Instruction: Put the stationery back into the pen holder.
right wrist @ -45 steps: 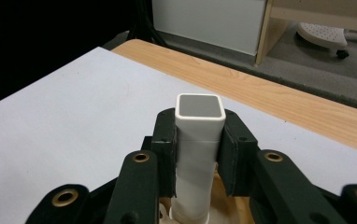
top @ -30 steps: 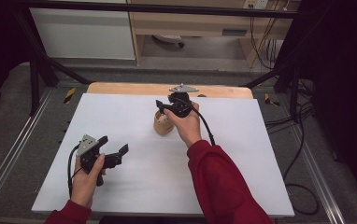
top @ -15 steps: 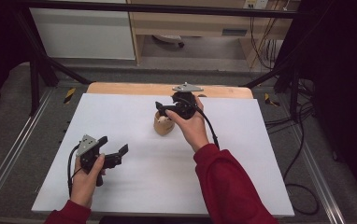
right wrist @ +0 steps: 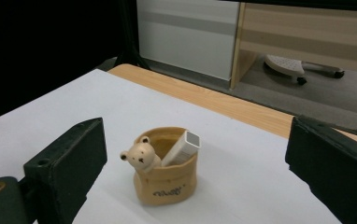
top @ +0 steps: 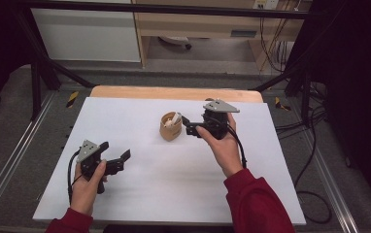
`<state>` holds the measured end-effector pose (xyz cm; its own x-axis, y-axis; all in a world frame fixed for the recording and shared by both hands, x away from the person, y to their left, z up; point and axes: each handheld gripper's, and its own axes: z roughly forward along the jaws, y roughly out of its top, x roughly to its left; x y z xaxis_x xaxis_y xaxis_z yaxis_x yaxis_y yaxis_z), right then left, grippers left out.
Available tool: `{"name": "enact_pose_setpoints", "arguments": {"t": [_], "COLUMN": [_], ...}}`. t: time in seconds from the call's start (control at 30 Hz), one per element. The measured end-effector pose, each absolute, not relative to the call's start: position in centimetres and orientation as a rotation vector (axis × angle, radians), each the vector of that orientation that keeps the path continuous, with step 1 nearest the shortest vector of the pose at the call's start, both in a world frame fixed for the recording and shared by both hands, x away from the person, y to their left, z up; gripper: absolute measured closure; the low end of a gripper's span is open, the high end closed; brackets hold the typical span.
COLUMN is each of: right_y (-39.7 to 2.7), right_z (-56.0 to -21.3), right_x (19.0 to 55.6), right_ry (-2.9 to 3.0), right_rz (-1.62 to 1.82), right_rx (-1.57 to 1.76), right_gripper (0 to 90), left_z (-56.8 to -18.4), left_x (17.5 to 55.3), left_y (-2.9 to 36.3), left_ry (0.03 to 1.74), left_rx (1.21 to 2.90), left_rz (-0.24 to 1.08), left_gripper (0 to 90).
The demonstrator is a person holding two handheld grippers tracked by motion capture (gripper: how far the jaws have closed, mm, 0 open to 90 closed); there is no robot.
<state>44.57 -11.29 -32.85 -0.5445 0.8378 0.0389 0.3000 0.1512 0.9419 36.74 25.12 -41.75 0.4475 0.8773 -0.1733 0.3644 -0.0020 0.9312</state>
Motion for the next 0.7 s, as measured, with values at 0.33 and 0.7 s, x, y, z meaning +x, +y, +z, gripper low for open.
{"name": "enact_pose_setpoints", "arguments": {"t": [0.33, 0.7], "right_y": [-14.4, -16.9], "right_z": [-32.5, -31.9], "right_x": [43.1, 41.9], "right_ry": [1.858, 1.818], "right_rz": [1.377, 1.353], "right_rx": [1.113, 1.117], "right_gripper": [2.2, 2.7], "left_z": [-41.8, -41.5], "left_x": [36.6, 36.2], "left_y": [25.2, 25.2], "left_ry": [1.11, 1.094], "left_rx": [1.596, 1.601], "left_rz": [0.563, 0.561], "left_gripper": [4.6, 4.6]}}
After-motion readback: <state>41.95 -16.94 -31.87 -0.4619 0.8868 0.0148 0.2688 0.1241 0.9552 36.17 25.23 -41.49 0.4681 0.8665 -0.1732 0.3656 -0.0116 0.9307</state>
